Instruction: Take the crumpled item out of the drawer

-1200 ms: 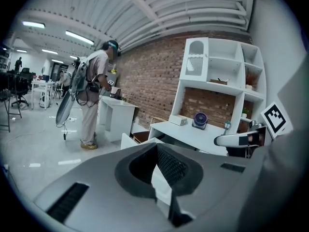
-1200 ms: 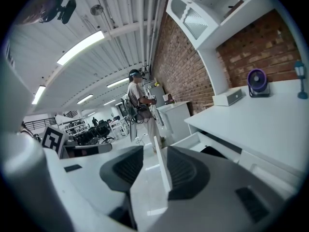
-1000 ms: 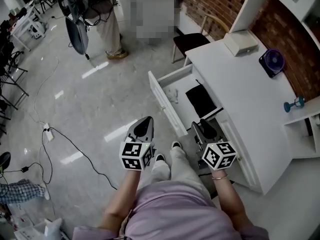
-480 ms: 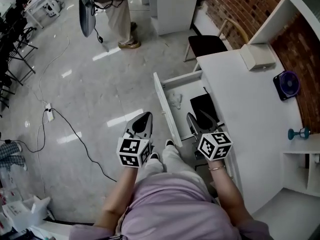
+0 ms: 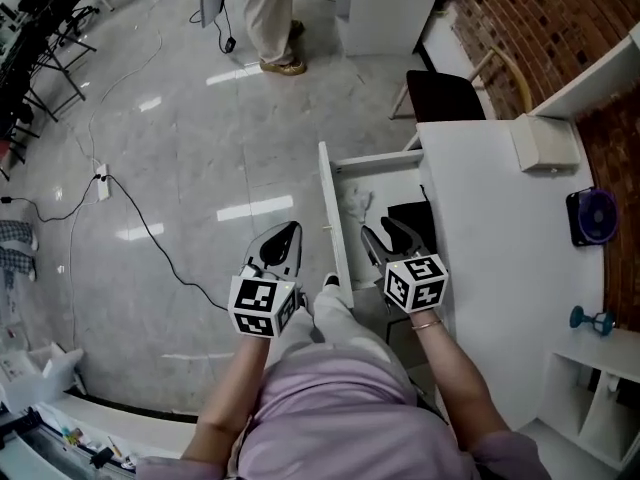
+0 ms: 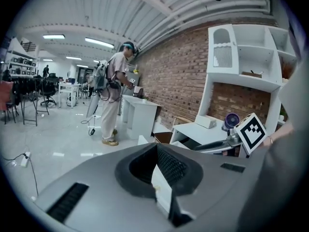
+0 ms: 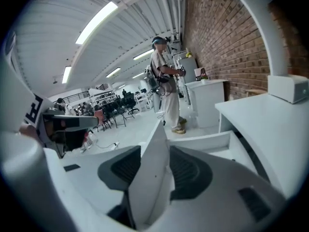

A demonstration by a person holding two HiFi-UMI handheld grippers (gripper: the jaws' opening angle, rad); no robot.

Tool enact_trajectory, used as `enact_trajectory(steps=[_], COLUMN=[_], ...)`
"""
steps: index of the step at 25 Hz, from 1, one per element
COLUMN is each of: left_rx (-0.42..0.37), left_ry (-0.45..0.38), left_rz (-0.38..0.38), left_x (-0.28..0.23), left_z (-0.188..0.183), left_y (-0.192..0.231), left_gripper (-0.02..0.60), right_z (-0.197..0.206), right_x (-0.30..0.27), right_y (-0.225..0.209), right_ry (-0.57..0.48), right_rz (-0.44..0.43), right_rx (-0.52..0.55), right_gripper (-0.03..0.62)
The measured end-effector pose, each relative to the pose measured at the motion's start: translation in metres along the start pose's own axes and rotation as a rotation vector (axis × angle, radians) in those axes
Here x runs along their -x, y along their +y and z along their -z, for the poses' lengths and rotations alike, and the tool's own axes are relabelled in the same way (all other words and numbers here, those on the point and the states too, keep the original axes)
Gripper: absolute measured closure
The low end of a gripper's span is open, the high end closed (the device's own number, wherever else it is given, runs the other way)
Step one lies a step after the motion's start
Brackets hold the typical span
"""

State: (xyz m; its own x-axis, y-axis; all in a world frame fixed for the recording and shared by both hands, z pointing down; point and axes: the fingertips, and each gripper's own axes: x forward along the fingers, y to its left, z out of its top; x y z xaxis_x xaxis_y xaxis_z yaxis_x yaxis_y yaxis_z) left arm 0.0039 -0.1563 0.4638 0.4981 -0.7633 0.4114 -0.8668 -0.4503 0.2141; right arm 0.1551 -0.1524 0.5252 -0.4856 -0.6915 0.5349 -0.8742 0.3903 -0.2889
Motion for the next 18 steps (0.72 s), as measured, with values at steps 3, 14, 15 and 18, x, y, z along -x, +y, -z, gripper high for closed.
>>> enact_trajectory(steps=[3, 14, 15, 18], left_rx=[0.004, 0.082, 0.088, 0.103], left_ry=[0.015, 0.061, 0.064, 0.07], left_rz=[-0.022, -0.084, -0.09, -0.109], left_x=[-0.005, -0.015, -0.015, -0.014], left_z=[0.005, 0.025, 0.027, 0.032], left_y=[0.004, 0.018, 0.02, 0.025], left_gripper=[0.581, 0.581, 0.581, 0.581], right_z=[0.008, 0.041, 0.044, 0.052], right_x=[-0.016, -0.066, -0.071, -0.085], right_y=[-0.004, -0.023, -0.024, -0.029], right_ry=[0.054, 0.247, 0.261, 0.306], right_rz=[-0.023, -0.078, -0.083, -0.091], right_rx=[0.056, 0.29, 0.305, 0.343], right_gripper=[0.408, 0.361, 0.361, 0.361])
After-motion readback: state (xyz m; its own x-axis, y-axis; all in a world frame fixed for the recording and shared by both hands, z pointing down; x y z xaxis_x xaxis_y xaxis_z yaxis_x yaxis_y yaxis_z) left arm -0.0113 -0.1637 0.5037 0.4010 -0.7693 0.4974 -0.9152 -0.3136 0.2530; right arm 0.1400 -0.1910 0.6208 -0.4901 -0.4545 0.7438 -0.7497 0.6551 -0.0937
